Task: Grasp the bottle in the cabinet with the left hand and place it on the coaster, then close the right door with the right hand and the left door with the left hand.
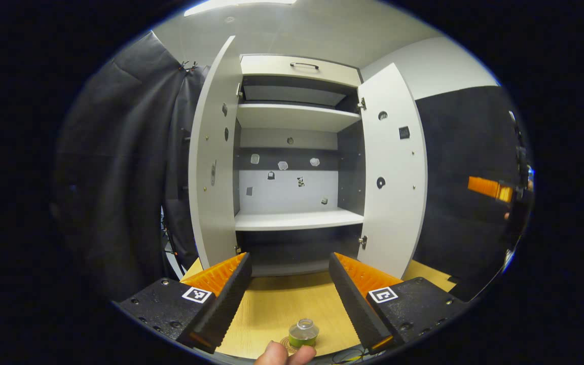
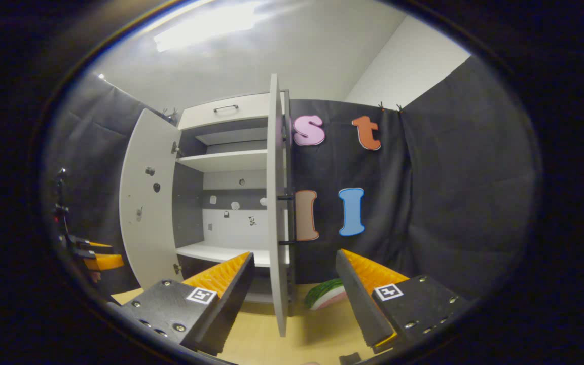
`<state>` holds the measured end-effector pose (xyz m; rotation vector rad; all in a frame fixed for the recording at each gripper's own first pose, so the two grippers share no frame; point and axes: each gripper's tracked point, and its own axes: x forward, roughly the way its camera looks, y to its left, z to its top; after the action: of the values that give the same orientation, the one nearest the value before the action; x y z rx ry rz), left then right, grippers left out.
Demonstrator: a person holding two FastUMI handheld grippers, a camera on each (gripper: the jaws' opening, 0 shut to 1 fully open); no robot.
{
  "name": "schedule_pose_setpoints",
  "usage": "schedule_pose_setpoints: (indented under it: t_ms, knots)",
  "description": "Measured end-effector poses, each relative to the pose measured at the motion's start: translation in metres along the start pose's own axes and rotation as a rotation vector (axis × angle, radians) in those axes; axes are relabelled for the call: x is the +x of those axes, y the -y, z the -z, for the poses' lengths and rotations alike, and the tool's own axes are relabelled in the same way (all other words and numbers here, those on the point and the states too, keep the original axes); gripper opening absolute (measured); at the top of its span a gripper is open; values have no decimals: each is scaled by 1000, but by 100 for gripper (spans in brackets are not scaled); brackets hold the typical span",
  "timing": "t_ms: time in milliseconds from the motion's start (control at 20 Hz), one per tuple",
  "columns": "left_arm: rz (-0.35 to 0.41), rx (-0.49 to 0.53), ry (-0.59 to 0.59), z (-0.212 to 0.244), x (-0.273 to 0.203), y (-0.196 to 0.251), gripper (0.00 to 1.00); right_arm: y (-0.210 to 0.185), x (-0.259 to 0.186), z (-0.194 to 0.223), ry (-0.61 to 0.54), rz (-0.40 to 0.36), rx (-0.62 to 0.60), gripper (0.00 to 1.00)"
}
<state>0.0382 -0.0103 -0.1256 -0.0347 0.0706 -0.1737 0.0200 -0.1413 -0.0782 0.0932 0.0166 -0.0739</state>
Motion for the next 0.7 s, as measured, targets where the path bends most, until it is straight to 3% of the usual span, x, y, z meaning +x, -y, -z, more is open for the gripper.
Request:
schedule_pose_setpoints:
  t_ms: [300, 450, 500, 600, 700]
  knots:
    - [-24, 8, 46, -56, 16, -13, 96, 44, 32, -3, -7, 62, -12, 93]
    - [-35, 33, 65, -66, 24, -22, 96, 64, 61, -3, -27, 92, 8, 93]
    - [-57, 32, 78, -68, 27, -30, 96, 71, 73, -5, -25, 112, 14, 97]
    - [-63, 36, 69, -64, 32, -35, 96, 84, 97, -6, -40, 148, 19, 93]
    - [-75, 25, 66, -65, 33, -47, 96, 93, 118, -10, -52, 180, -6, 97]
